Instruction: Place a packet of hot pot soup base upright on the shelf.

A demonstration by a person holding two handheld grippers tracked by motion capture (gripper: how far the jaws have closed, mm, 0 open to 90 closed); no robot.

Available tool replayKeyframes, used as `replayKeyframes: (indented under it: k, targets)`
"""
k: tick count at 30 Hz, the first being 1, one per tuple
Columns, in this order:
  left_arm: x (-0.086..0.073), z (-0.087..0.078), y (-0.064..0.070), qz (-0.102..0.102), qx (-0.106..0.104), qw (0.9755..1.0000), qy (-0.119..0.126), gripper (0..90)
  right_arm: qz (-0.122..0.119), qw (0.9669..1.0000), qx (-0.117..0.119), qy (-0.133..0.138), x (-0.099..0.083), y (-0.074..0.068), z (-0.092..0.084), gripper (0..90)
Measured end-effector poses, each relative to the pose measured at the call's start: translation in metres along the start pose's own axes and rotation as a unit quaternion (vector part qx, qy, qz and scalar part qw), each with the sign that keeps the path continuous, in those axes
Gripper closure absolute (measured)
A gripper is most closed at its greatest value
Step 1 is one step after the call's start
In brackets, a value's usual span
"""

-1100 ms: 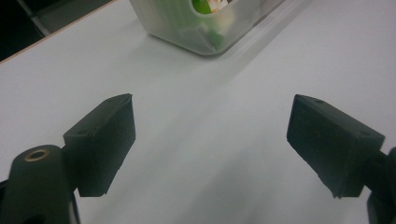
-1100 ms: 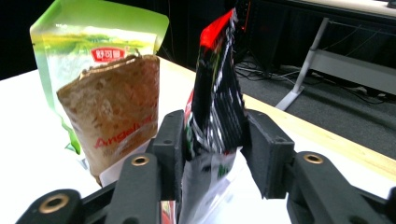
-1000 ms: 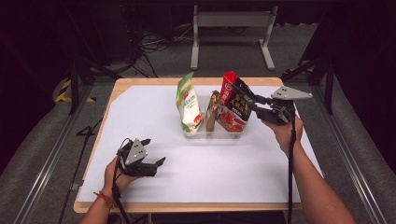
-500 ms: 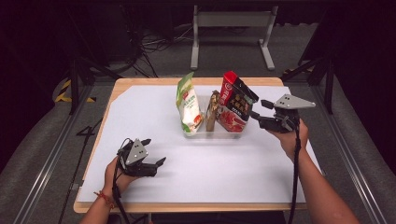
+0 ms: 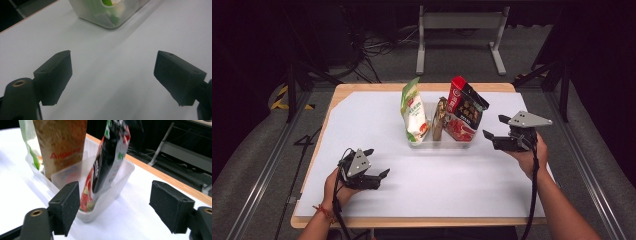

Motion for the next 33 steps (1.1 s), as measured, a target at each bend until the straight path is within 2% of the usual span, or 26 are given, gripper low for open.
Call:
replayKeyframes:
  k: [4, 14, 24, 33]
  targets:
    - [0.0, 0.0, 0.0, -0.001, 0.0, 1.0, 0.001, 15.7, -0.008, 0.9999, -0.003, -0.006, -0.008, -0.001, -0.002, 22.6]
    - [0.0, 0.001, 0.001, 0.0, 0.0, 1.0, 0.0, 15.7, -0.047, 0.9985, -0.01, -0.026, -0.03, -0.006, -0.011, 21.8]
    - [0.001, 0.002, 0.002, -0.001, -0.002, 1.0, -0.002, 15.5, -0.062, 0.9977, 0.002, -0.028, -0.056, -0.009, -0.018, 21.3]
    - [0.0, 0.003, 0.002, 0.0, -0.002, 1.0, -0.004, 15.5, -0.063, 0.9976, 0.006, -0.029, -0.073, -0.01, -0.028, 22.2]
Point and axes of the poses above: each handheld gripper's, and its own axes: z roughly forward along the jaws, x roughly out of its top, y roughly to its right, the point moved 2 cm from there along z, roughly forward along the jaws, and after that the axes turned 8 degrees about -y, right-handed, at the moved point
